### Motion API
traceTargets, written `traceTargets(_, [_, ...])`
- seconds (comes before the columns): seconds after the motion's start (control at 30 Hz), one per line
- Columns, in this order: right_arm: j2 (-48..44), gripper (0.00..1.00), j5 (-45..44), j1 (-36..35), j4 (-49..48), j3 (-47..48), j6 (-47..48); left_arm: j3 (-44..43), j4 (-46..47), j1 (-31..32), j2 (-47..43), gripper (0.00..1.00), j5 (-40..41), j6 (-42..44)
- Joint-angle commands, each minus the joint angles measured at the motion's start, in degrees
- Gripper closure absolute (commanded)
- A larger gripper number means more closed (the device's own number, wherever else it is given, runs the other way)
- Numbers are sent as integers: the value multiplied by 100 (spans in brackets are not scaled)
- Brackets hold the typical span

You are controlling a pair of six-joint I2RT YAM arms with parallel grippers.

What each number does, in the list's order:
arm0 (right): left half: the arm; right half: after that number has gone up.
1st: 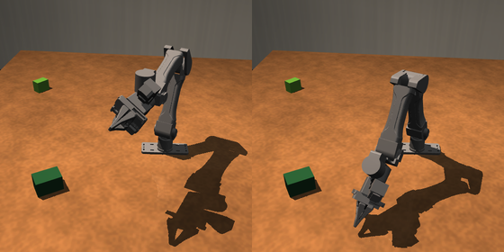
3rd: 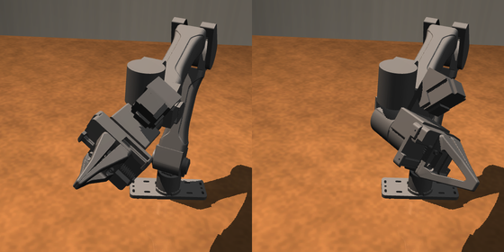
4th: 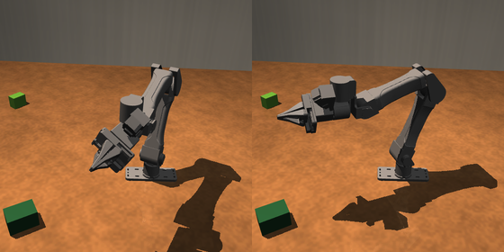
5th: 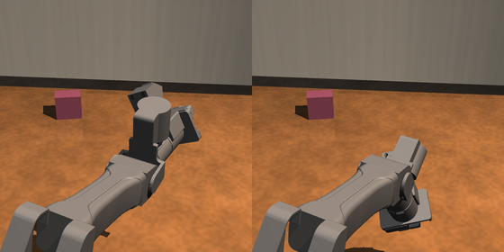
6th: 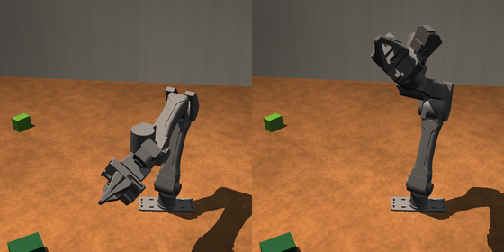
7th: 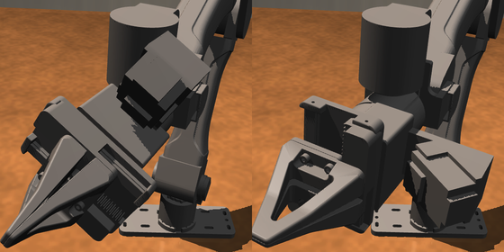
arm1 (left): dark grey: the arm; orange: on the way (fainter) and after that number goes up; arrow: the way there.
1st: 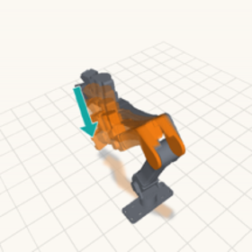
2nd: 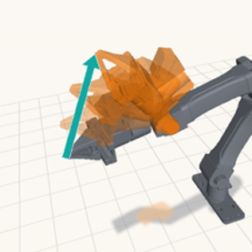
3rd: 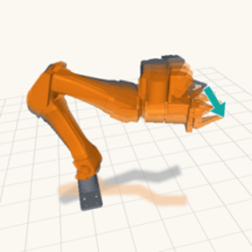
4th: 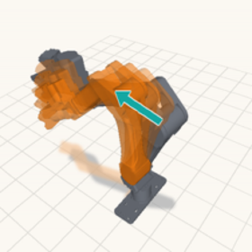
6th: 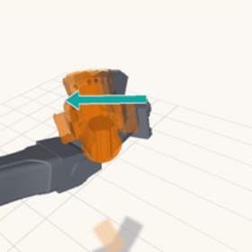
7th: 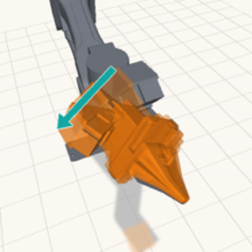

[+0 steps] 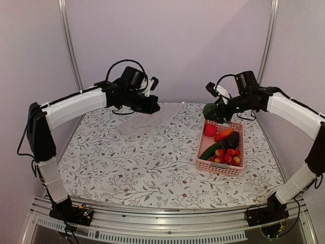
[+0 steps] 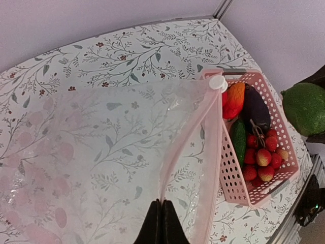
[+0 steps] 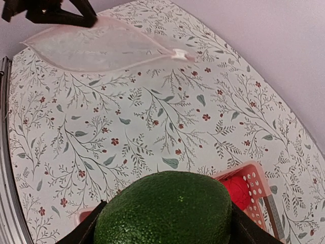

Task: Place the food in the zip-top bag and seal the zipper
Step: Place the fake vegetable in the zipper food storage bag.

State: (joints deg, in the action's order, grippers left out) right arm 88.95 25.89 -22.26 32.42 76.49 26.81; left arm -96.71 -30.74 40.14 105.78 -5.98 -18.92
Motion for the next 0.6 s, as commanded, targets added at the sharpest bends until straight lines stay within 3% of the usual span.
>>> traceTargets(0.0, [-252,45,777,-476,290,539,-62,-288,48,81,99,100,-58,-108])
traceTargets(0.33, [292,46,958,-1445,241,1840,20,-718,-165,241,-79,100,-150,-240])
traceTargets(0.57, [702,46,1017,-1605,-53,2432,-255,-770,-163,318,-300,100,-330,-347])
